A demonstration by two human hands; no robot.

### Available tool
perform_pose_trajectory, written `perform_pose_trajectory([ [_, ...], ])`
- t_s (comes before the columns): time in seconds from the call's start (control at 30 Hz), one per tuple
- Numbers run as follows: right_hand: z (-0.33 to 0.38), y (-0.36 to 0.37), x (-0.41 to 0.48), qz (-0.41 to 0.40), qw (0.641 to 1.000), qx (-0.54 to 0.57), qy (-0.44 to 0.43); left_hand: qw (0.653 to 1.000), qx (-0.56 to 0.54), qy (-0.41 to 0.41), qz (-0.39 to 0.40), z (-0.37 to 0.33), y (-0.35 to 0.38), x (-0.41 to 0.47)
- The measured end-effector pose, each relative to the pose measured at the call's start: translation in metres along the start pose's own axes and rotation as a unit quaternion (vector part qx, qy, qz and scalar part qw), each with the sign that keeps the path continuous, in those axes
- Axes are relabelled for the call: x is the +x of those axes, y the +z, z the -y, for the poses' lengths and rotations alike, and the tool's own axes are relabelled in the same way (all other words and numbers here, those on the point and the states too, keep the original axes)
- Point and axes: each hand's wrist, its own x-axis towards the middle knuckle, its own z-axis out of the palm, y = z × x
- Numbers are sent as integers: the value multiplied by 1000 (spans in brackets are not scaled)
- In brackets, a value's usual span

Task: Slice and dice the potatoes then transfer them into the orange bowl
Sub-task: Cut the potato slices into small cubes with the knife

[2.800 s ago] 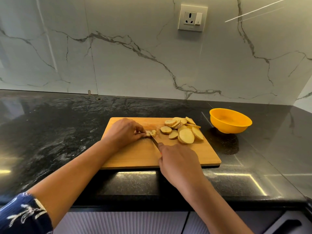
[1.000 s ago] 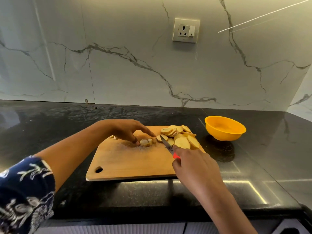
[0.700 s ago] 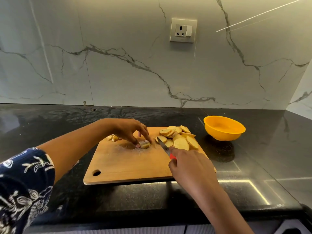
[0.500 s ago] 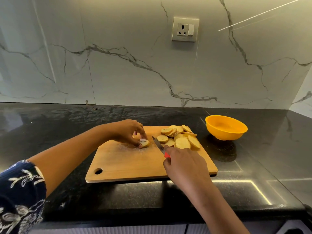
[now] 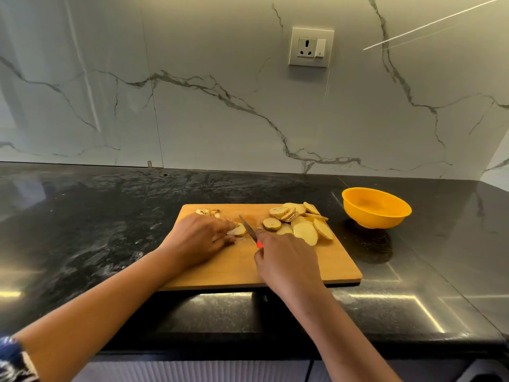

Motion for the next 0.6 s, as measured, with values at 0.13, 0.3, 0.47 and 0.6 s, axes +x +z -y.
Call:
perform_pose_trajectory([
  [0.13,0,7,2,4,1000,-21,-12,995,-23,64,69,5,-2,-6],
  [0.3,4,11,5,22,997,-66,-27,990,-19,72,116,8,3,0],
  [0.47,12,4,13,59,996,-62,-33,986,-42,70,147,13,3,5],
  [0.6,6,0,-8,56,993,-89,-58,985,-50,73,149,15,2,5],
])
